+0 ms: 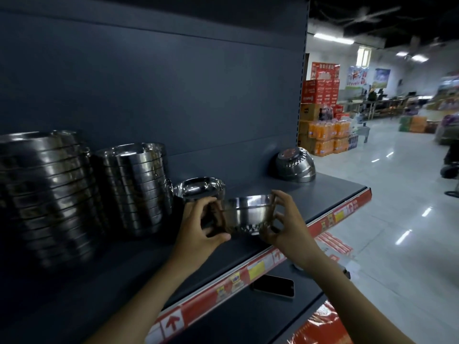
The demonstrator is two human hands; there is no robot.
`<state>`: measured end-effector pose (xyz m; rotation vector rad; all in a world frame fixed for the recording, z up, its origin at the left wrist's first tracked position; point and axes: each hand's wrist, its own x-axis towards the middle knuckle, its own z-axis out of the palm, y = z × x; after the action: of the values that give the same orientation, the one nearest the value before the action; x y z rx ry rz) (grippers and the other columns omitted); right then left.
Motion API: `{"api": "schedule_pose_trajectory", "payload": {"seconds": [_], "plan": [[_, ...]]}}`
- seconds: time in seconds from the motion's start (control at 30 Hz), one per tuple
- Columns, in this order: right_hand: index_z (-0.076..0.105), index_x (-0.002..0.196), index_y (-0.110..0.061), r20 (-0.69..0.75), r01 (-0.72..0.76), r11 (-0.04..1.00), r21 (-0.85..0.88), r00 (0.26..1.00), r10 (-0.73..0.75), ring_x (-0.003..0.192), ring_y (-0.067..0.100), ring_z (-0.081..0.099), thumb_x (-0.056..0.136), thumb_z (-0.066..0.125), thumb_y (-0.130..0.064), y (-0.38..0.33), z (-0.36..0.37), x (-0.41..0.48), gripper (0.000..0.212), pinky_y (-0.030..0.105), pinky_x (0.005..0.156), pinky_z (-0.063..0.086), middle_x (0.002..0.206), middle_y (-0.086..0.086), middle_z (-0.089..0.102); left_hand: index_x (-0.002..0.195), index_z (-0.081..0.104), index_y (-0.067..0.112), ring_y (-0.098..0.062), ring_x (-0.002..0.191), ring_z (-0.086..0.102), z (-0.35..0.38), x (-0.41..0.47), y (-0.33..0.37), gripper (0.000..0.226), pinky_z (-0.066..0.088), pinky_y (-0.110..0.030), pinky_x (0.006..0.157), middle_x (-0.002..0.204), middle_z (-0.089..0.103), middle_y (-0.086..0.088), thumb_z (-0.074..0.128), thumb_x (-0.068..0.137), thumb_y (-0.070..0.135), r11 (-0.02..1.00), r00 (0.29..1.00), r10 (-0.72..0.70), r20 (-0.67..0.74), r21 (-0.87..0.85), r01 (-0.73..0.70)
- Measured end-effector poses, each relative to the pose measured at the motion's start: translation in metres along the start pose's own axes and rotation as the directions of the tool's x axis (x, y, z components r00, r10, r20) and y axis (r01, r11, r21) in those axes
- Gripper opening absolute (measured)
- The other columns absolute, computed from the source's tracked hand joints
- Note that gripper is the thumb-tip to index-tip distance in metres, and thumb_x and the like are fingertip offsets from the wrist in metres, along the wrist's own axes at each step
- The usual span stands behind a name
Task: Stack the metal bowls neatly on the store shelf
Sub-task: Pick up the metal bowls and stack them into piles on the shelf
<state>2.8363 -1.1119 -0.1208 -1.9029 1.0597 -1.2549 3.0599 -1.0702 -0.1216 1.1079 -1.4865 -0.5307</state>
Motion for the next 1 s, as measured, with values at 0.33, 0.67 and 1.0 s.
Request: {"api": "schedule_pose_trajectory", "payload": {"seconds": [0.33, 0.67, 1.0], "plan": [[0.035, 0.133, -0.024, 0.048, -0.052, 0.998, 0.037, 0.998, 0.050, 0.090, 0.010, 0.064, 0.078, 0.064, 0.018, 0.002, 0.000, -0.016, 0.075, 0.048, 0.078, 0.059, 0.106, 0.010, 0.057, 0.108, 0.055, 0.034, 0.002, 0.126, 0.042, -0.001, -0.005, -0.002, 0.055, 0.047, -0.017, 0.098, 0.122, 0.041, 0.012, 0.086, 0.069, 0.012, 0.998, 0.999, -0.018, 0.027, 0.063, 0.017], [0.037, 0.132, -0.045, -0.022, 0.003, 0.995, 0.096, 1.000, -0.001, 0.114, -0.008, 0.053, 0.078, 0.084, -0.027, -0.001, 0.008, -0.029, 0.073, 0.017, 0.081, 0.054, 0.133, -0.011, 0.046, 0.122, 0.049, 0.052, -0.013, 0.130, 0.048, -0.004, -0.007, -0.005, 0.067, 0.047, -0.043, 0.106, 0.136, 0.049, 0.009, 0.079, 0.061, 0.048, 0.996, 0.998, -0.064, 0.010, 0.058, 0.064], [0.042, 0.127, -0.042, -0.224, 0.050, 0.992, 0.117, 0.974, -0.022, 0.110, -0.009, 0.055, 0.075, 0.080, -0.050, -0.019, 0.022, -0.029, 0.065, 0.025, 0.082, 0.050, 0.130, -0.013, 0.051, 0.126, 0.053, 0.040, -0.011, 0.124, 0.056, -0.002, -0.006, 0.006, 0.059, 0.050, -0.035, 0.102, 0.131, 0.058, 0.010, 0.076, 0.071, 0.042, 0.996, 0.996, 0.080, -0.047, 0.035, -0.078]]}}
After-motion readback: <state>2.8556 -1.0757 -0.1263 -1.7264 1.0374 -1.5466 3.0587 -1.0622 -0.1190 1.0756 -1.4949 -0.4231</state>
